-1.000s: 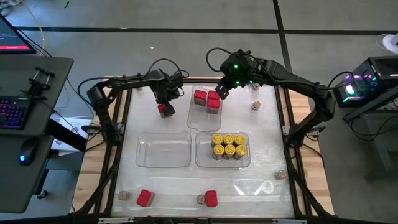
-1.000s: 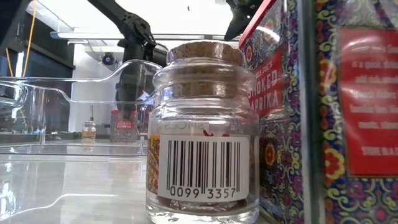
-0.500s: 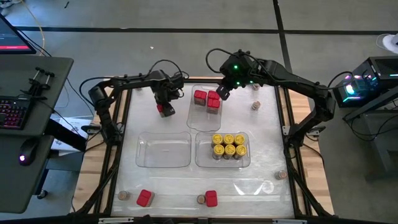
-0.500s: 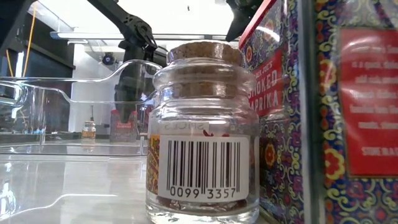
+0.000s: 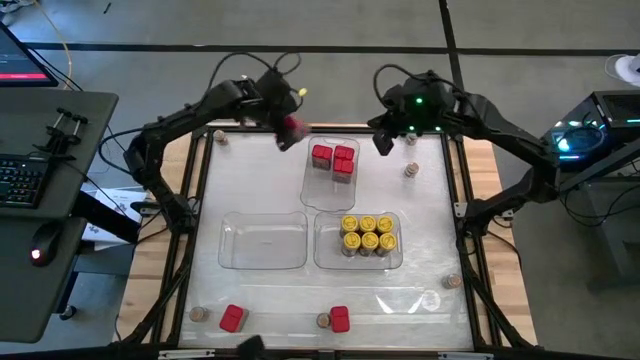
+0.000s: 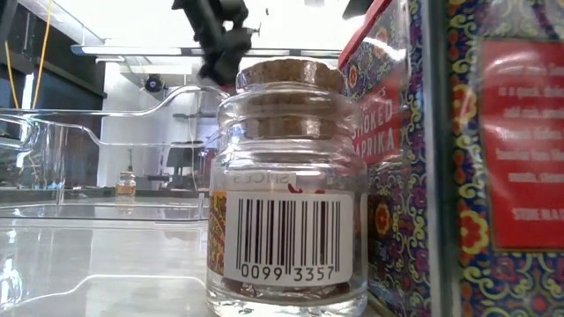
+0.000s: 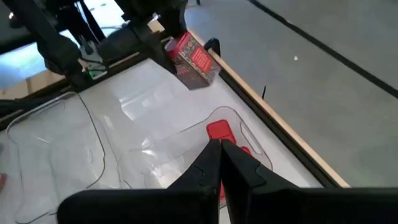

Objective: Sort spices by type
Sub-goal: Put the red seasoning can into the top transparent bin

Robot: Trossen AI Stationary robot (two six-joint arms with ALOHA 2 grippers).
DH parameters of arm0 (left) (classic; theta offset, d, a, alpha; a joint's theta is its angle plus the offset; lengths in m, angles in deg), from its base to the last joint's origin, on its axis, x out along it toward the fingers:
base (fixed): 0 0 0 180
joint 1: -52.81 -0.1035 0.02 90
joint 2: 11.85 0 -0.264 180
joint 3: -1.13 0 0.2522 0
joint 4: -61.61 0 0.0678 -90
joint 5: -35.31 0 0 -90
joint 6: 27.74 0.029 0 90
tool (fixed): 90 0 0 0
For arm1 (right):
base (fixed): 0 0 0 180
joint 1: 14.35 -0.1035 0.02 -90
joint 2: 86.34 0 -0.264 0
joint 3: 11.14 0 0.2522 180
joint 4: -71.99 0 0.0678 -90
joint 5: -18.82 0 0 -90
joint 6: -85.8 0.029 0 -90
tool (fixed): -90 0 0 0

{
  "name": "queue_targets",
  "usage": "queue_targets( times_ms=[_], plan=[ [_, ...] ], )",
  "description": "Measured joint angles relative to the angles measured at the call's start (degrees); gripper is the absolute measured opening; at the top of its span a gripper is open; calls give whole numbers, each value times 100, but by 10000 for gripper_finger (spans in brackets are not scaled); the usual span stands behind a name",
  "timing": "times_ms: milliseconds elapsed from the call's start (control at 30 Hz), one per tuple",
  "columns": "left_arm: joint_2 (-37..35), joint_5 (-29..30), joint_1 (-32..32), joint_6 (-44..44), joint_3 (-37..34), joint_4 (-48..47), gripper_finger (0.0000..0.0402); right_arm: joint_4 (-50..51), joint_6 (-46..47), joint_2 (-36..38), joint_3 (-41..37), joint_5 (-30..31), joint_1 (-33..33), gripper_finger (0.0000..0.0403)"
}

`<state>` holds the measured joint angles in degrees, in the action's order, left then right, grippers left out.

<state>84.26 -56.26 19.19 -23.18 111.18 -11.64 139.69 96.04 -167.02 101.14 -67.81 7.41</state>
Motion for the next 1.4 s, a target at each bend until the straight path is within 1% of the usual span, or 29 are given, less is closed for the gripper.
queue_targets(
  times_ms=[100, 200, 333, 433, 700, 867, 1000, 1133, 1400],
  plan=[
    [19, -304, 321, 60, 250, 450, 180, 1, 19, 63, 0, 8, 0, 0],
    [170, -345, 702, 389, 276, 548, 180, 30, 20, 53, 0, 8, 0, 0],
    [535, -110, 1093, 778, 273, 501, 180, 45, 21, -24, 0, 8, 0, 0],
    [811, 146, 1238, 985, 273, 505, 180, 69, 28, -49, 0, 1, 0, 0],
    [1440, 332, 1314, 1456, 273, 214, 181, 94, 266, -62, 0, -36, -4, 0],
    [1797, 389, 1310, 1808, 273, 236, 218, 97, 292, -60, 0, -37, -4, 0],
    [2070, 579, 1311, 1867, 271, 158, 228, 113, 307, -60, 0, -38, -7, 0],
    [2186, 663, 1314, 1867, 272, 193, 228, 111, 387, -60, 0, -37, -11, 0],
    [2217, 702, 1303, 1871, 271, 604, 230, 113, 416, -60, 0, -38, -17, 0]
  ],
)
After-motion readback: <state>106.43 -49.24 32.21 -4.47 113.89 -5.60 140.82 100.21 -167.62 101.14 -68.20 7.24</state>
